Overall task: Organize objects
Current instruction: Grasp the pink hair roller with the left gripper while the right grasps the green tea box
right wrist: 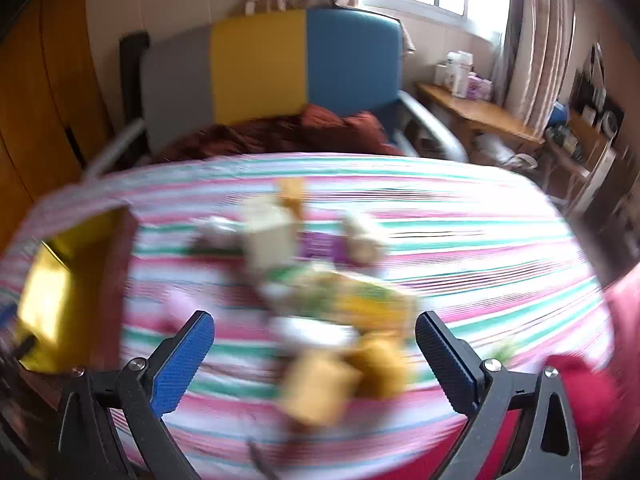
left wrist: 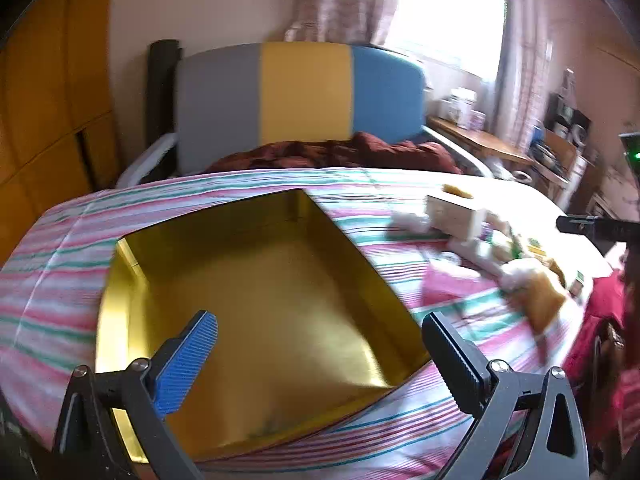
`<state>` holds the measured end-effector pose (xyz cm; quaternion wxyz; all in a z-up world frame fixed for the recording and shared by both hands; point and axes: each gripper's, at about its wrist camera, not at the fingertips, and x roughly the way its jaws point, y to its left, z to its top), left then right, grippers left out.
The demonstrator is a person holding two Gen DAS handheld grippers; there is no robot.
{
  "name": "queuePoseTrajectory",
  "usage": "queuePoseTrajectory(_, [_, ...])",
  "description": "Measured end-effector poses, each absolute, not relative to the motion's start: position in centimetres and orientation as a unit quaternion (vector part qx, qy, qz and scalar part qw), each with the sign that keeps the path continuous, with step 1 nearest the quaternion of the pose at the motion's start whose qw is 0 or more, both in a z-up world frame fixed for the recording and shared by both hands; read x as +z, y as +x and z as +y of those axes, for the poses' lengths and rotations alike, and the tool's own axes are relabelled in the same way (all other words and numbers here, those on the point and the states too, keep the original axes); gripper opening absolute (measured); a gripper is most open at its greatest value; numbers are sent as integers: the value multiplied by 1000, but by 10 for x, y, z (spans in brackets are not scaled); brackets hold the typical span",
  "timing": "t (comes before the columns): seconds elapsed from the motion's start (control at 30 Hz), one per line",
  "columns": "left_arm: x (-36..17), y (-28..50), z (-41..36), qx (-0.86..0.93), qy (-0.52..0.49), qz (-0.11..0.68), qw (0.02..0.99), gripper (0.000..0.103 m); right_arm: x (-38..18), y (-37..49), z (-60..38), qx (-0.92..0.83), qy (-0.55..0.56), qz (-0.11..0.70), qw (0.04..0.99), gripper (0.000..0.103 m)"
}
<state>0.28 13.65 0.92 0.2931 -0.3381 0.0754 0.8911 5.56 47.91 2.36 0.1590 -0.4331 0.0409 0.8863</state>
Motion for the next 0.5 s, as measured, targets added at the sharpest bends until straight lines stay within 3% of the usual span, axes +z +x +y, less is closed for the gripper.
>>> queuePoseTrajectory(0.23, [13,-4,176,864,-352,83,351,103,-8,84,582,813,-552,-37,181,102])
queuePoseTrajectory(0.5, [12,-6,219,837,-363,105,395,103,-62,73,609,742,-657,-74,110,102])
